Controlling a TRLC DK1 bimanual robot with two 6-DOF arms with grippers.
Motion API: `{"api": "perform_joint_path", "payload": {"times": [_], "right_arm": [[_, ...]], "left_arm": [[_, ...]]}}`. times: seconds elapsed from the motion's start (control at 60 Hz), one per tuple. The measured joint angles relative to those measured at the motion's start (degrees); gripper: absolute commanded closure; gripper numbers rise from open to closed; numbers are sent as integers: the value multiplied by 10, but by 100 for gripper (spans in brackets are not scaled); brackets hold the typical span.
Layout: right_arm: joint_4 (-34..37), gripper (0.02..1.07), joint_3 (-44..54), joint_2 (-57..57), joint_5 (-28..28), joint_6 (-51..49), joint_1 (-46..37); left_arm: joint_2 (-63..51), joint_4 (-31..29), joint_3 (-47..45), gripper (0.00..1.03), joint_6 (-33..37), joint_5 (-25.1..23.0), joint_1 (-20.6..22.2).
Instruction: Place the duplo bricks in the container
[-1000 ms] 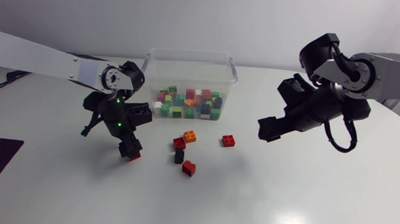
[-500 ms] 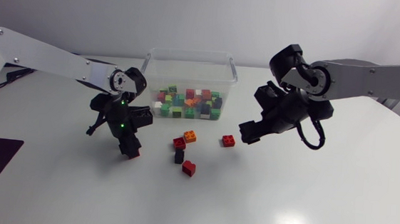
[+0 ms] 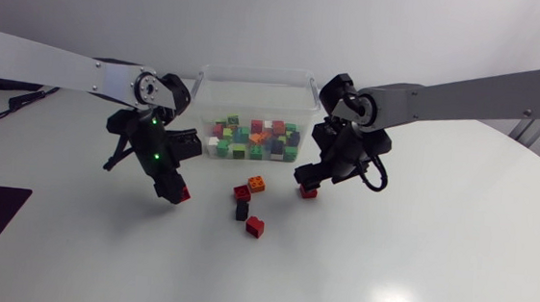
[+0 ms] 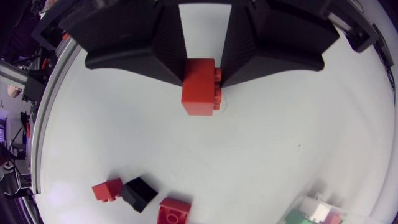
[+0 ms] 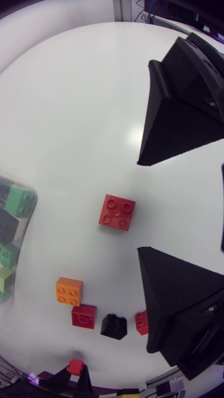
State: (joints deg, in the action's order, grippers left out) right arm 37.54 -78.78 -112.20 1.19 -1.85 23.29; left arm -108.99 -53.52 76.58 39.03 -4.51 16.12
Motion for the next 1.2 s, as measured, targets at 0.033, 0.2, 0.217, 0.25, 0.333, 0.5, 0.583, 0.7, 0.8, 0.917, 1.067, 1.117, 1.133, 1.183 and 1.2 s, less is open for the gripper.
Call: {"api": "perform_joint_path", "payload": {"times": [0.033,0.2,0.217,0.25,0.333,0.5,0.583,0.7,0.8,0.917,1.067,1.117,1.133,1.183,1.2], "right_arm": [[0,14,-6,-8,-1,2,3],[7,21,-37,-50,-3,19,10],[7,21,-38,-53,-3,20,11],[11,21,-44,-61,-6,24,12],[13,25,-53,-76,-19,34,14],[14,36,-75,-97,-30,47,17],[15,44,-82,-105,-32,53,17],[16,48,-86,-108,-39,60,17],[18,60,-90,-109,-40,64,17],[18,72,-90,-109,-40,64,17],[19,76,-90,-108,-40,64,17],[20,76,-89,-106,-40,64,17],[21,76,-87,-102,-40,64,17],[29,76,-83,-92,-40,64,17],[32,76,-82,-86,-40,64,17]], "left_arm": [[12,-5,1,72,0,0,1],[68,-18,20,72,-11,-2,7],[72,-18,22,72,-14,-2,7],[84,-19,28,72,-17,-2,9],[108,-21,48,72,-34,-11,12],[132,-21,99,72,-68,-26,13],[134,-11,113,72,-83,-28,13],[134,22,119,72,-109,-28,12],[134,57,127,72,-132,-28,11],[134,108,138,72,-167,-28,8],[133,137,154,72,-200,-28,7],[130,150,161,71,-211,-28,6],[128,155,167,71,-215,-30,5],[120,167,174,70,-225,-30,4],[117,171,177,69,-227,-30,3]]}}
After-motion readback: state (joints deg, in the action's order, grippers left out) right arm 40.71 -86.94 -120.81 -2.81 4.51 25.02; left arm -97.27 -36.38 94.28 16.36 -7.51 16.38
